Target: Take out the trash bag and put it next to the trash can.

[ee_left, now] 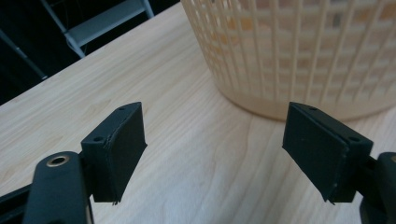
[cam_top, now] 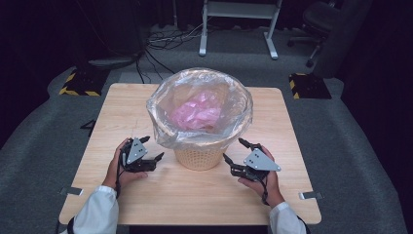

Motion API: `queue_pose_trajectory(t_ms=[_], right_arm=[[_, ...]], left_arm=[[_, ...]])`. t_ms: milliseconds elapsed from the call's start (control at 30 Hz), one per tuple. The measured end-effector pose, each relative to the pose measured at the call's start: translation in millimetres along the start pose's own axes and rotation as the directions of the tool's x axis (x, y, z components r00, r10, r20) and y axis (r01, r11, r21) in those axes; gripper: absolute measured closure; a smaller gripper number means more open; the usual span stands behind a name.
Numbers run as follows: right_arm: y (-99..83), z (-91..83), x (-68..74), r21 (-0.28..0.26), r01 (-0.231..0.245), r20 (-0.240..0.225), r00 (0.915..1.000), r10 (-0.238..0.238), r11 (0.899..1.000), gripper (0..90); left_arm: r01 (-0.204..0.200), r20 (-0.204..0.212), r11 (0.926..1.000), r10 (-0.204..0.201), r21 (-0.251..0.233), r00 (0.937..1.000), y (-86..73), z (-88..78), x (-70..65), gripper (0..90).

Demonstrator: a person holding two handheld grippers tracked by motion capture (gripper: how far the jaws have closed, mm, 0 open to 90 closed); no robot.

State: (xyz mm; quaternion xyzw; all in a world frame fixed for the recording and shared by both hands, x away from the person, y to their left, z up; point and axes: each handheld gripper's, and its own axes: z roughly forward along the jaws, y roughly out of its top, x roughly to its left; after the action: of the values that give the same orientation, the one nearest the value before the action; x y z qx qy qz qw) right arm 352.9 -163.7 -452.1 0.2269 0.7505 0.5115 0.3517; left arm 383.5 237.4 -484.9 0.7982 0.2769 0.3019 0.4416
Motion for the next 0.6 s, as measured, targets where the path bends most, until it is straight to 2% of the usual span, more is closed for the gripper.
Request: queue_pose_trajectory(t_ms=[100,167,267,333,533,600], right_arm=[[-0.5,1.2,-3.1,0.003,0.004,0.016,0.9999,-0.004,1.0,26.2],[0.0,3.0,-7.6,0.002,-0.003,0.018,0.9998,0.003,1.0,23.8],[2.3,3.5,-12.5,-0.012,-0.006,0.027,0.9996,0.006,1.0,25.3],[4.1,2.7,-14.0,0.001,0.009,0.033,0.9994,-0.009,1.0,24.6],[15.2,-9.8,-14.8,-0.057,0.015,0.056,0.9984,-0.012,0.998,26.2],[21.4,-14.7,-14.4,-0.079,0.028,0.071,0.9972,-0.022,0.997,26.4]], left_arm=[[-0.032,-0.048,0.9986,0.03,-0.043,0.9984,9.6,-1.8,2.7,21.2],[-0.021,-0.076,0.9945,0.013,-0.102,0.997,18.0,-6.4,4.3,21.3],[-0.011,-0.091,0.9809,-0.007,-0.194,0.9958,32.6,-16.9,5.2,21.8],[-0.011,-0.093,0.9678,-0.013,-0.251,0.9956,41.4,-24.5,2.7,22.5],[-0.047,-0.106,0.9399,0.012,-0.338,0.9943,60.6,-39.6,-10.0,22.8],[-0.077,-0.128,0.9323,0.034,-0.353,0.9912,66.6,-42.5,-16.1,22.9]])
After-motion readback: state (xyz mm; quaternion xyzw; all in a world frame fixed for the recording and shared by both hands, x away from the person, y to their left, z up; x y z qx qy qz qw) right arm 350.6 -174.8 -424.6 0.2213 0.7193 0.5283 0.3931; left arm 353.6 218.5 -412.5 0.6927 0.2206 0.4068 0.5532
